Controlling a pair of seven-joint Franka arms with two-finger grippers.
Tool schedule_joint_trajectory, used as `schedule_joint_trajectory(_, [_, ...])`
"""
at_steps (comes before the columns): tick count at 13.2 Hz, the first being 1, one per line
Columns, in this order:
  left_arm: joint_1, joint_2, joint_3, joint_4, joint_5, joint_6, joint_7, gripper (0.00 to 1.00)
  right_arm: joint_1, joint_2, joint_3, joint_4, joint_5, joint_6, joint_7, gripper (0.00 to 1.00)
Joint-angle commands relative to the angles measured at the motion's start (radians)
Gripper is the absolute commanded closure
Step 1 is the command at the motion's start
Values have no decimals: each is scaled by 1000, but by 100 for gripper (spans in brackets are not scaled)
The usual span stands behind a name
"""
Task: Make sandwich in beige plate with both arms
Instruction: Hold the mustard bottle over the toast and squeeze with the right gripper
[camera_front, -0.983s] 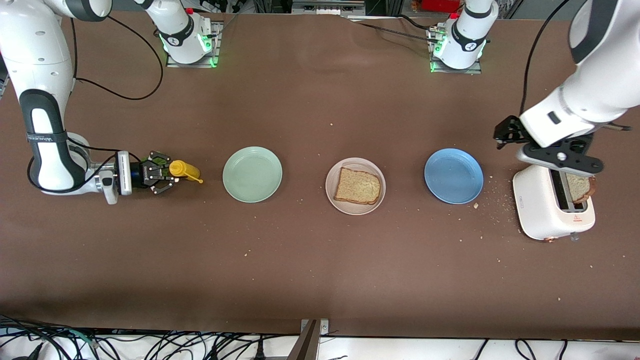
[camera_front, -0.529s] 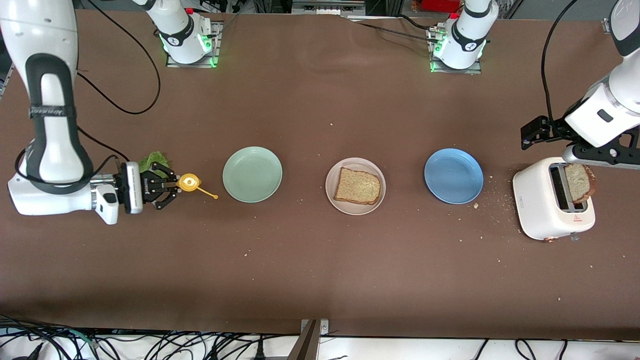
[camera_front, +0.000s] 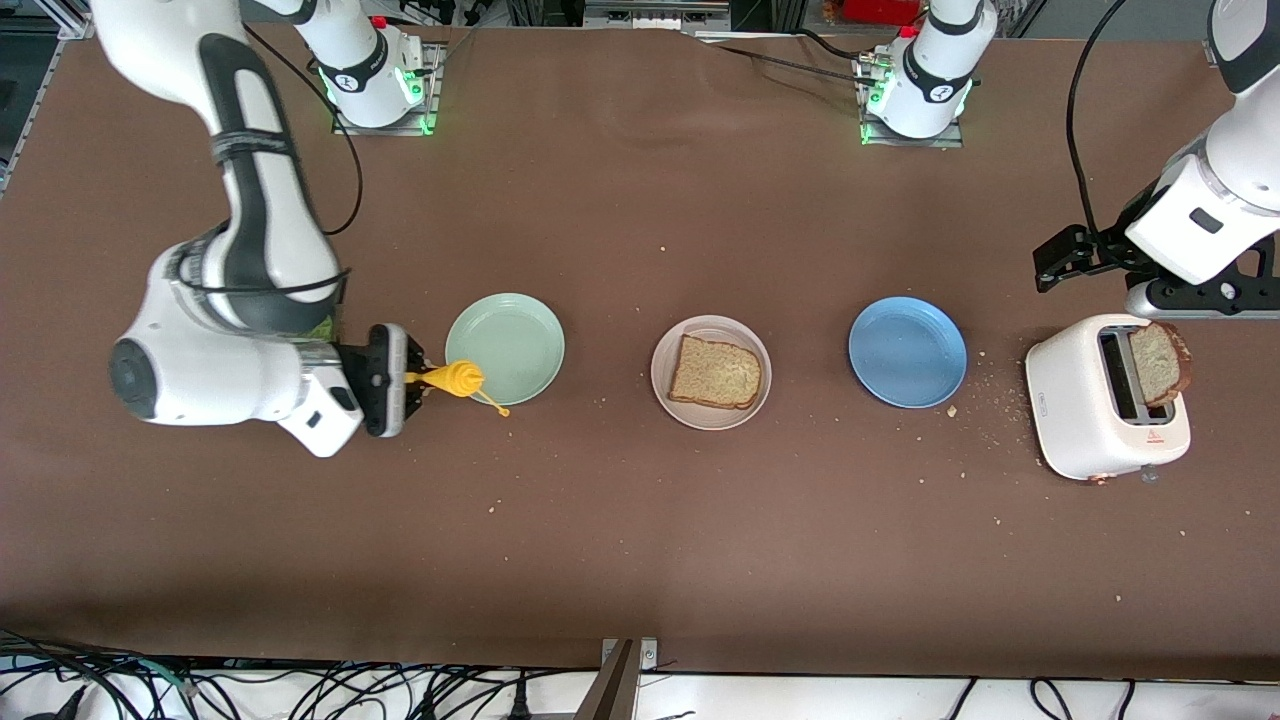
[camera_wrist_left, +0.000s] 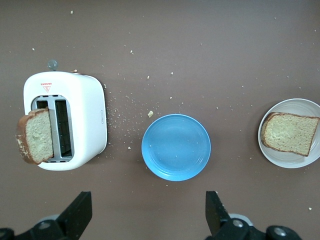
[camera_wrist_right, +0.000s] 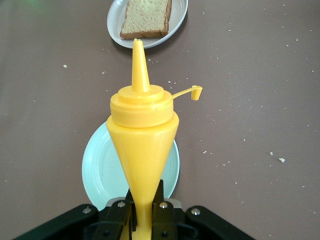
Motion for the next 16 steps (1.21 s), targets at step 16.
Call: schedule_joint_trajectory(16, [16, -15, 22, -2, -21, -85, -6, 0, 607, 155, -8, 31, -990, 171, 975, 100])
